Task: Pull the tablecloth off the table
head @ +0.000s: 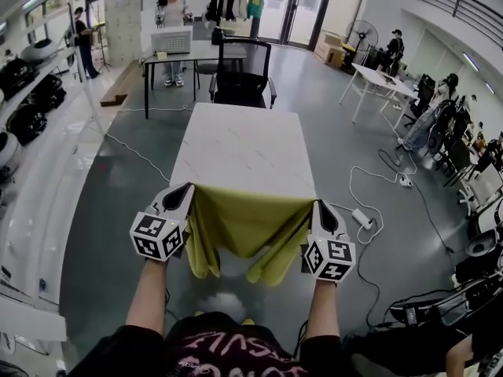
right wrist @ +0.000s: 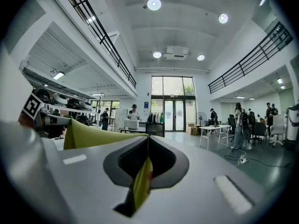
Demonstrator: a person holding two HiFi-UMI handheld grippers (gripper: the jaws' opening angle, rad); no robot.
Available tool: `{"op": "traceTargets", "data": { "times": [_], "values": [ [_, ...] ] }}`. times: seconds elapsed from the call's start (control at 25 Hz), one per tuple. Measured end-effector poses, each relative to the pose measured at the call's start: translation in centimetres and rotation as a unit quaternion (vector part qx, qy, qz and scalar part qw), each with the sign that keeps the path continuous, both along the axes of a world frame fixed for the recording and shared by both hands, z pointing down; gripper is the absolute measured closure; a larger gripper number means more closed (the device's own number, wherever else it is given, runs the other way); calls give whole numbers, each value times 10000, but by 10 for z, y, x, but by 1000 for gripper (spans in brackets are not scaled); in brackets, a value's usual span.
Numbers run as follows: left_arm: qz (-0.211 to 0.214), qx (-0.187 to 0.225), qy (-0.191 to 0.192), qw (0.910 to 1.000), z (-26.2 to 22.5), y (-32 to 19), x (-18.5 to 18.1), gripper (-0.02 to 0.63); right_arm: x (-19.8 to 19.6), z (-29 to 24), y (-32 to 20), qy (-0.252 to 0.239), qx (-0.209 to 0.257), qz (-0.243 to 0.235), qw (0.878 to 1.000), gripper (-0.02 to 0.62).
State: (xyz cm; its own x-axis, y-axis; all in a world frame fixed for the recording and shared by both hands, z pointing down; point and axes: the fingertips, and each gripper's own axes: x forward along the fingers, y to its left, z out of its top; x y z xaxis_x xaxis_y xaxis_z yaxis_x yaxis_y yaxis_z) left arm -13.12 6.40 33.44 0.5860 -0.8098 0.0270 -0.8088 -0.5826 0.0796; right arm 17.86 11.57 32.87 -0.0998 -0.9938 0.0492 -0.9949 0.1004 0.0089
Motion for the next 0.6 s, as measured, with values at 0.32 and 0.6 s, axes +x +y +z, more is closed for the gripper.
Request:
{"op": "traceTargets", "data": {
  "times": [0.32,0.6],
  "values": [
    [-38,24,15,10000,4,4,-7,598,-6,0,1,77,64,-23,9999,578],
    [-45,17,129,9999,5,6,-7,598,-7,4,2,72,89,-13,9999,578]
  ]
}}
